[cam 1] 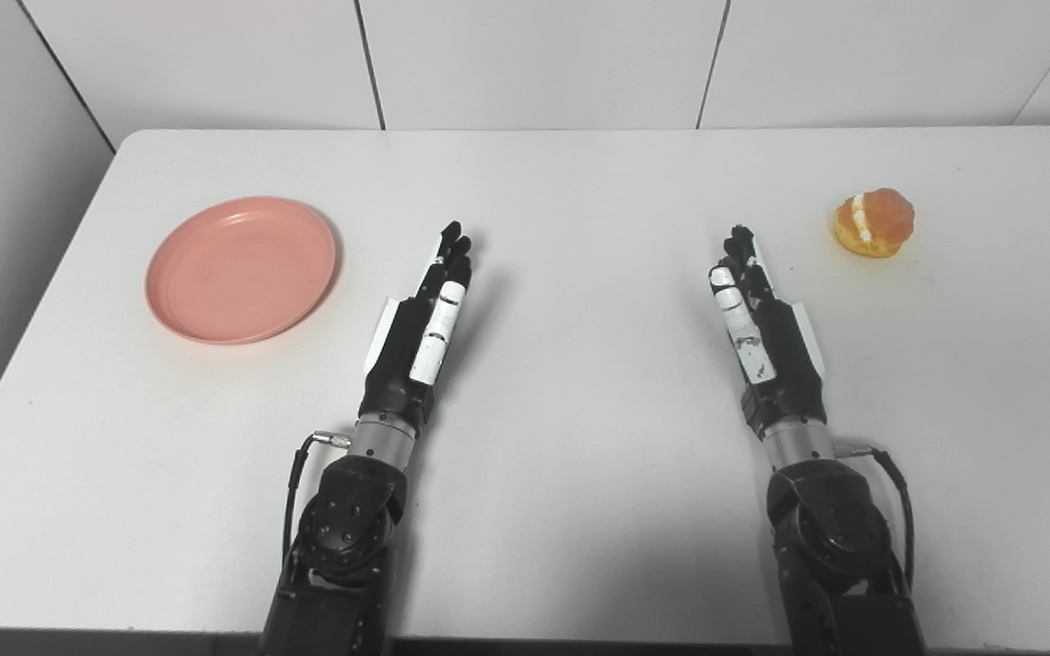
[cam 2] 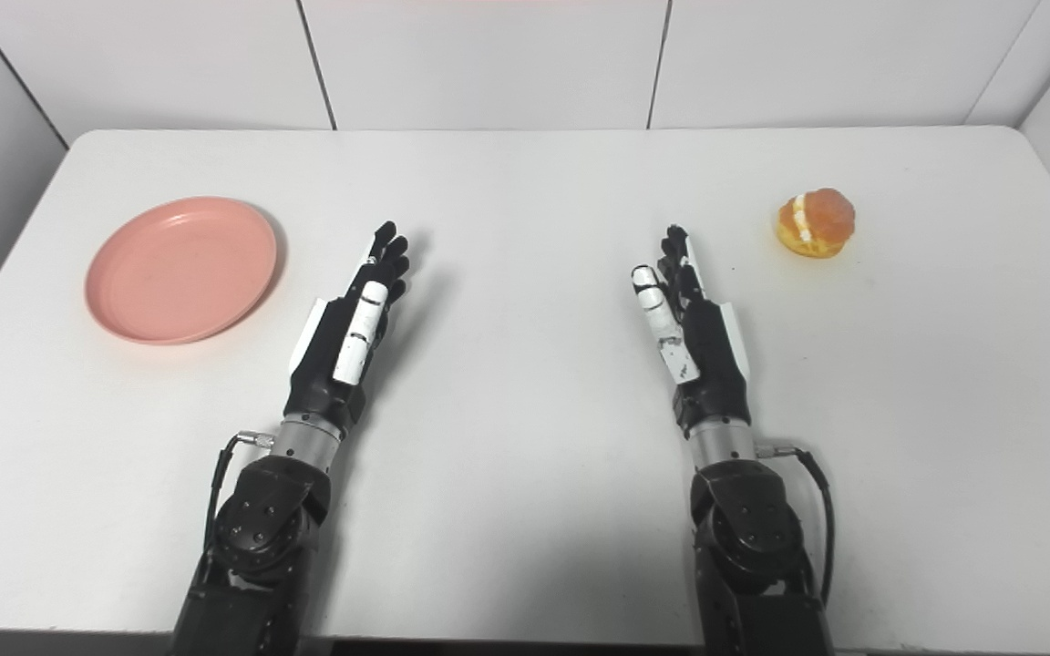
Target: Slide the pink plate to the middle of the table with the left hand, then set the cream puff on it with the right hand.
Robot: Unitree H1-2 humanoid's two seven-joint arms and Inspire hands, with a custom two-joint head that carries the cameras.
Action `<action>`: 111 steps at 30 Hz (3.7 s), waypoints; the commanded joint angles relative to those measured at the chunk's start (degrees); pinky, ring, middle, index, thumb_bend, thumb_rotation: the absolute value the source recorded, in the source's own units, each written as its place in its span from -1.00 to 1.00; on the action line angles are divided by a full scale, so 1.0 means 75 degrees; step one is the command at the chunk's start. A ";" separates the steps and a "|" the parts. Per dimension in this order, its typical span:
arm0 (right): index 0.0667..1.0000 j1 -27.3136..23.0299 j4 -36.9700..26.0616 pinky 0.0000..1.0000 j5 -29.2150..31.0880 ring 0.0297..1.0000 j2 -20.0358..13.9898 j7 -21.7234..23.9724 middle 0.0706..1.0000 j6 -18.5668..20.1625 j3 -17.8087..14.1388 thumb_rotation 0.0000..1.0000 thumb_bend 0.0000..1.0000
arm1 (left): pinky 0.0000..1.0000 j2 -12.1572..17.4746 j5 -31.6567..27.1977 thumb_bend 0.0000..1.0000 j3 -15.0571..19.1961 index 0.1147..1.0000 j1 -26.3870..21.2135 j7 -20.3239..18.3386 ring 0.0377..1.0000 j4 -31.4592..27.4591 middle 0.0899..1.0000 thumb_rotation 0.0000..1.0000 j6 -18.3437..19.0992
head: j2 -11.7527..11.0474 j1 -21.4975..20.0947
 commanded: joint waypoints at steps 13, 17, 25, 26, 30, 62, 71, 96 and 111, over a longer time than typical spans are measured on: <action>0.94 0.0075 -0.0289 1.00 0.0257 1.00 -0.0355 0.0372 1.00 0.0059 -0.0048 0.58 0.47 | 1.00 -0.0228 0.0084 0.06 -0.0145 0.98 -0.0138 0.0110 1.00 0.0179 1.00 1.00 -0.0665 | -0.0447 0.1277; 0.95 0.0069 -0.0039 1.00 0.0351 1.00 -0.0476 0.0457 1.00 -0.0324 -0.0122 0.58 0.34 | 1.00 -0.0165 0.0268 0.03 -0.0216 0.99 -0.0335 0.0096 1.00 0.0476 1.00 1.00 -0.1014 | -0.0633 0.1754; 1.00 -0.0035 0.0609 1.00 0.0225 1.00 -0.0565 0.0493 1.00 -0.1142 -0.0072 0.64 0.35 | 1.00 -0.0213 0.0218 0.08 0.0133 0.94 -0.0655 0.0361 0.98 0.0698 0.97 1.00 -0.1116 | -0.0879 0.2151; 1.00 -0.0048 0.0682 1.00 0.0294 1.00 -0.0556 0.0517 1.00 -0.1228 -0.0103 0.64 0.35 | 1.00 -0.0181 0.0248 0.09 0.0222 0.95 -0.0718 0.0449 0.97 0.0719 0.97 1.00 -0.1171 | -0.0900 0.2189; 1.00 -0.0092 0.0831 1.00 0.0478 1.00 -0.0554 0.0598 1.00 -0.1365 -0.0176 0.59 0.38 | 0.93 -0.0130 0.0222 0.08 0.0539 0.88 -0.0959 0.0720 0.90 0.0805 0.90 1.00 -0.1402 | -0.0910 0.2210; 0.99 0.0068 0.0343 1.00 0.0587 1.00 -0.0809 0.0735 1.00 -0.1333 -0.0279 0.61 0.27 | 0.68 0.1389 -0.0368 0.21 0.3286 0.32 -0.2513 0.2323 0.44 0.1494 0.36 1.00 -0.1632 | -0.0834 0.2451; 0.99 0.0041 0.0479 1.00 0.0536 1.00 -0.0829 0.0722 1.00 -0.1601 -0.0299 0.63 0.24 | 0.55 0.1916 -0.0242 0.36 0.3633 0.29 -0.2556 0.2919 0.41 0.2106 0.34 1.00 -0.1613 | -0.0833 0.2472; 0.99 0.0026 0.0351 1.00 0.0385 1.00 -0.0741 0.0583 1.00 -0.1549 -0.0296 0.62 0.29 | 0.51 0.2422 -0.1288 0.11 0.3826 0.31 -0.2609 0.2731 0.38 0.3581 0.32 1.00 -0.1277 | -0.0775 0.2415; 0.99 -0.0033 0.0323 1.00 0.0337 1.00 -0.0702 0.0503 1.00 -0.1544 -0.0306 0.57 0.28 | 0.45 0.2164 -0.1597 0.23 0.3185 0.31 -0.2237 0.1910 0.41 0.2510 0.35 1.00 0.0682 | -0.0712 0.2413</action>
